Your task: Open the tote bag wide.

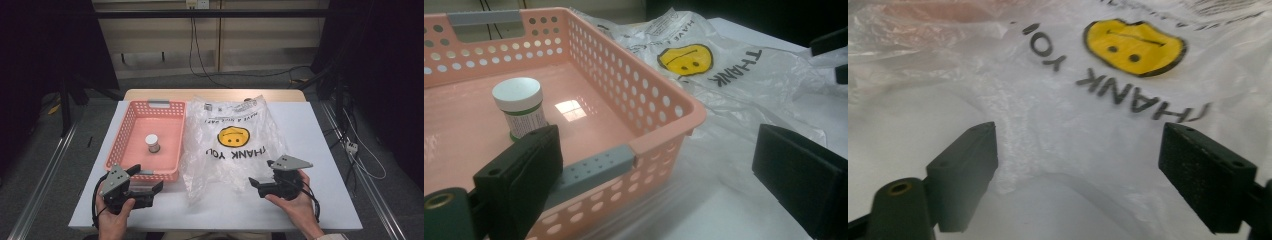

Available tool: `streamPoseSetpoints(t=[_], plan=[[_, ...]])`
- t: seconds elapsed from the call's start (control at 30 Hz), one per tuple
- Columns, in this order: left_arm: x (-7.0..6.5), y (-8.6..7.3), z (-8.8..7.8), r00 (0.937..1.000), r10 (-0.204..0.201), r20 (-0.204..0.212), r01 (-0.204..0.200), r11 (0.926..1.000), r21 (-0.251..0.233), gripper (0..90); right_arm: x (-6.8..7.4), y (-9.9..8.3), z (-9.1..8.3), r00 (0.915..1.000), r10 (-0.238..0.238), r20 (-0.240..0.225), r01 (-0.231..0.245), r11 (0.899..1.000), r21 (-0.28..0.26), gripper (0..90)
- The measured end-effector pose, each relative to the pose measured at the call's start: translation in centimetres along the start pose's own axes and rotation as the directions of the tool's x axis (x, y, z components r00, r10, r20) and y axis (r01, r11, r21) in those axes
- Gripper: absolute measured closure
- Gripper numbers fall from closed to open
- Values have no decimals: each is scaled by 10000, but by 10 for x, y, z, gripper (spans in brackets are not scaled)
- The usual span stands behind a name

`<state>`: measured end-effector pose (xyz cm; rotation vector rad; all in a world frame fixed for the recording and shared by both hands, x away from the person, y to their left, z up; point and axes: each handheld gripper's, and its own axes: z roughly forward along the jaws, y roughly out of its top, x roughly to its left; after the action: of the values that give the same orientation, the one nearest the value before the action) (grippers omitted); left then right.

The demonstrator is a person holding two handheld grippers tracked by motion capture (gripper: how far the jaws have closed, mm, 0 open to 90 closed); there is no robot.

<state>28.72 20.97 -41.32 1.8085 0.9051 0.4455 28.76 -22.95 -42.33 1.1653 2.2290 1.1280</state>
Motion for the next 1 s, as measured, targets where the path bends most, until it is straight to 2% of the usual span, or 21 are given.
streamPoseSetpoints(t=[0.1, 0.27, 0.5, 0.63, 0.73, 1.0], plan=[[-1, 0, -1, 9999, 65, 95, -64, 10000, -67, 54, 6, 3, 12, 9989, -107, -459, 130, 9987, 499, 165], [-1, 1, -1, 9997, 179, 158, -179, 9998, -39, 54, 11, 7, 28, 9952, -327, -920, 411, 9950, 910, 180], [-2, 1, 1, 9994, 326, 138, -326, 9995, 46, 53, 12, 17, 46, 9935, -463, -1039, 584, 9915, 1162, 148], [-2, 1, 1, 9993, 353, 129, -354, 9993, 88, 53, 14, 21, 62, 9872, -664, -1452, 895, 9832, 1589, 151], [-2, 0, 1, 9992, 356, 164, -358, 9993, 86, 53, 12, 19, 71, 9866, -698, -1478, 976, 9769, 1900, 163], [-1, 0, 1, 9991, 342, 241, -345, 9993, 128, 53, 15, 17, 77, 9801, -819, -1808, 1203, 9697, 2127, 217]])
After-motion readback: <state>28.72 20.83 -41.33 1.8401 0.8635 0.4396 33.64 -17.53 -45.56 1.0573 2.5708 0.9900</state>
